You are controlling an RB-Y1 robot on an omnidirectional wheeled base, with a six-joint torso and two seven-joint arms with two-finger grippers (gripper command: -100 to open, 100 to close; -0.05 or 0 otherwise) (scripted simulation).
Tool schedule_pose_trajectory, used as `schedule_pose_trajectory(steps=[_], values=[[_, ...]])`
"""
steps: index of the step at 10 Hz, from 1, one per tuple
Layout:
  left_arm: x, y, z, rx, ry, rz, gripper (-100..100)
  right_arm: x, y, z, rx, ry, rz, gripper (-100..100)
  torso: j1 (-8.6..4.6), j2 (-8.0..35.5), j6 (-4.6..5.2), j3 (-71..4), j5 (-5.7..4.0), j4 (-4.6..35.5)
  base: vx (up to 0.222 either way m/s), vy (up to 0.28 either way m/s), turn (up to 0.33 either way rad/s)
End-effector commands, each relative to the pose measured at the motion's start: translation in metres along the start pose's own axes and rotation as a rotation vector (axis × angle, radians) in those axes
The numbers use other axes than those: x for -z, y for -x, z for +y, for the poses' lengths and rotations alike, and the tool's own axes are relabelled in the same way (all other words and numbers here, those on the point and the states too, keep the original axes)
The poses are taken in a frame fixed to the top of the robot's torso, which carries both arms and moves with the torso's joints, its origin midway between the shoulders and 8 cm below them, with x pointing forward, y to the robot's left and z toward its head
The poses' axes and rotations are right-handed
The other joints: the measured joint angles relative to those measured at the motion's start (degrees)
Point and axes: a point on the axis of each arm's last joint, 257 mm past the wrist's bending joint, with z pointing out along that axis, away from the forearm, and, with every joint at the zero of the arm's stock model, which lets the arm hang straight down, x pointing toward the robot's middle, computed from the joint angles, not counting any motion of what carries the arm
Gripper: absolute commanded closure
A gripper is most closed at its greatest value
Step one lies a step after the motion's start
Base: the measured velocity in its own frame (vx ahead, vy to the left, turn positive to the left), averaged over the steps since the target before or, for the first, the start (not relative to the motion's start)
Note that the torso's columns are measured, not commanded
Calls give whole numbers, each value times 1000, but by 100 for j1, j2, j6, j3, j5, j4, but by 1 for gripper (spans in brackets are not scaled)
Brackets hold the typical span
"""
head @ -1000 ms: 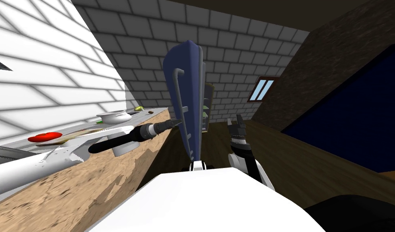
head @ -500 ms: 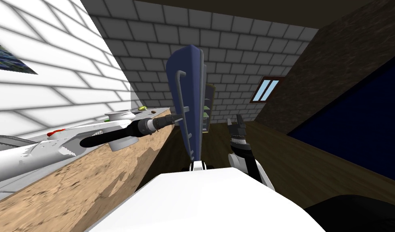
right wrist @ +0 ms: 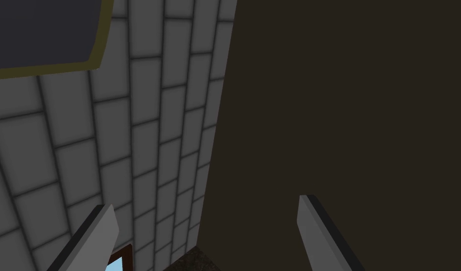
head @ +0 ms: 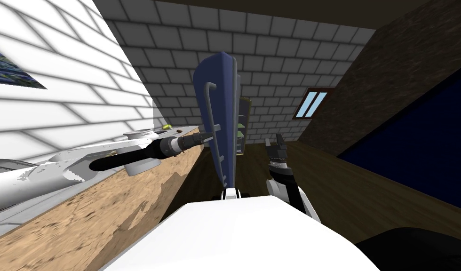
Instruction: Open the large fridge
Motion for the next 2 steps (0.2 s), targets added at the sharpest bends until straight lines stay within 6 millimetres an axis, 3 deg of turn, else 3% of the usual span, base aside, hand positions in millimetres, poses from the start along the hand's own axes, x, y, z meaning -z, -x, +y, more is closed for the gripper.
schedule_pose_trajectory(steps=[1,2], values=[[0,0,1,0,1,0,0,0,0,0,0,0,0,0,3,-4,0,-3,1,-2,0,0,0],[0,0,1,0,3,-1,0,0,0,0,0,0,0,0,2,-8,0,-5,1,-4,0,0,0]])
